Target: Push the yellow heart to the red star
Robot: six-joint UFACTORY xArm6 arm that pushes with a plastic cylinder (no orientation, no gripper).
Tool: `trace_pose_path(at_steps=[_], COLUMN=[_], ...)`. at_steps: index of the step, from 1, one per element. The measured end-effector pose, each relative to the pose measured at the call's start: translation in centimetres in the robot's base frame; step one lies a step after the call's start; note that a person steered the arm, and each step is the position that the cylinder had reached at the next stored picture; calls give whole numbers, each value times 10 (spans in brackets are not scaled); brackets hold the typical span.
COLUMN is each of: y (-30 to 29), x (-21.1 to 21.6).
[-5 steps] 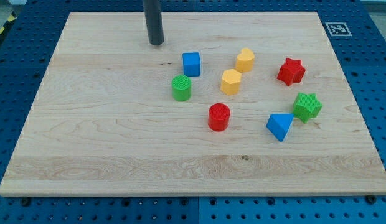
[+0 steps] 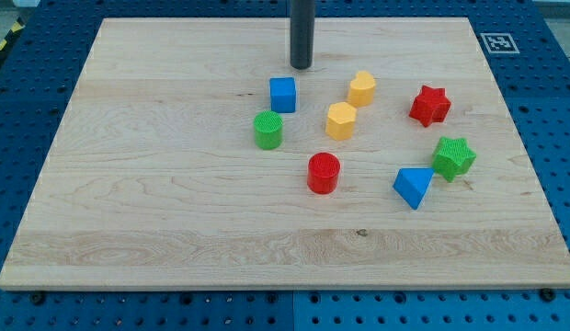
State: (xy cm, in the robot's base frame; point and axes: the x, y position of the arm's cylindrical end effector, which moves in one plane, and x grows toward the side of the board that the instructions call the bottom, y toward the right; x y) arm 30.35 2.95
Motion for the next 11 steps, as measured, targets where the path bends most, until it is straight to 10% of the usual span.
trace_pose_path(at_steps=[11], y=[91], x=[93])
